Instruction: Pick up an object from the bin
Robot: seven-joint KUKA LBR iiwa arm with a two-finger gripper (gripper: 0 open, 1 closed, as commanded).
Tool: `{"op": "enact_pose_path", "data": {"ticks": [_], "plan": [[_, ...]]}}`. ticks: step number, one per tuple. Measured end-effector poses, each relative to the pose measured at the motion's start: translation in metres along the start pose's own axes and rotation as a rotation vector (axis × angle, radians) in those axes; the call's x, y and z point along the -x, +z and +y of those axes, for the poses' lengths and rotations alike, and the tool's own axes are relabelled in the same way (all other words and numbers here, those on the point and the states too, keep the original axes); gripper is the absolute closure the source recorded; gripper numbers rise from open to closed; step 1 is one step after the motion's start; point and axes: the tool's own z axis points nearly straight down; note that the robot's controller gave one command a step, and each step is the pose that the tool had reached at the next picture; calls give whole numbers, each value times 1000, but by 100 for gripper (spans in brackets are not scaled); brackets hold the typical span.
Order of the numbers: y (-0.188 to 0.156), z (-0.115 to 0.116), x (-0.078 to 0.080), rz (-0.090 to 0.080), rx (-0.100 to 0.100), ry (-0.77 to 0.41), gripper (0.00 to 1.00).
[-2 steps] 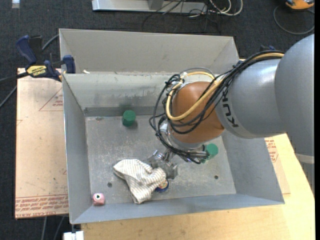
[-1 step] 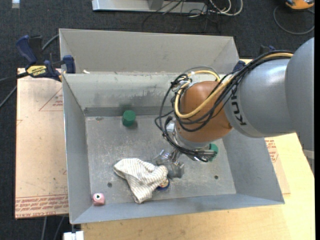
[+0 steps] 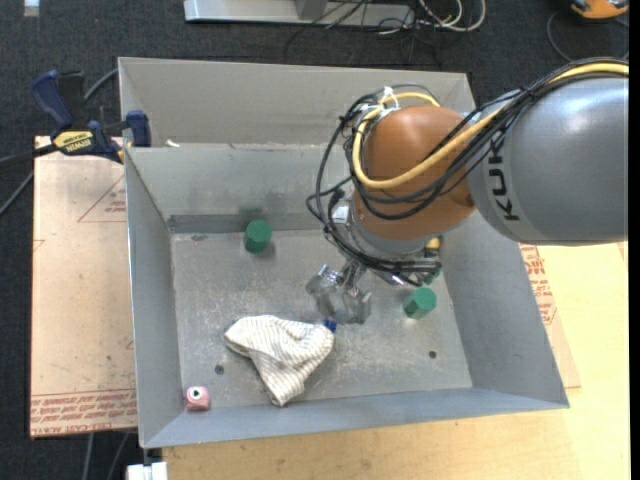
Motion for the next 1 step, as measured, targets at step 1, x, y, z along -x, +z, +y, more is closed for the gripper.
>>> {"op": "enact_pose_path", "data": {"ticks": [1], "plan": [[-51,-22,-29,-3,-4,53,100]]}}
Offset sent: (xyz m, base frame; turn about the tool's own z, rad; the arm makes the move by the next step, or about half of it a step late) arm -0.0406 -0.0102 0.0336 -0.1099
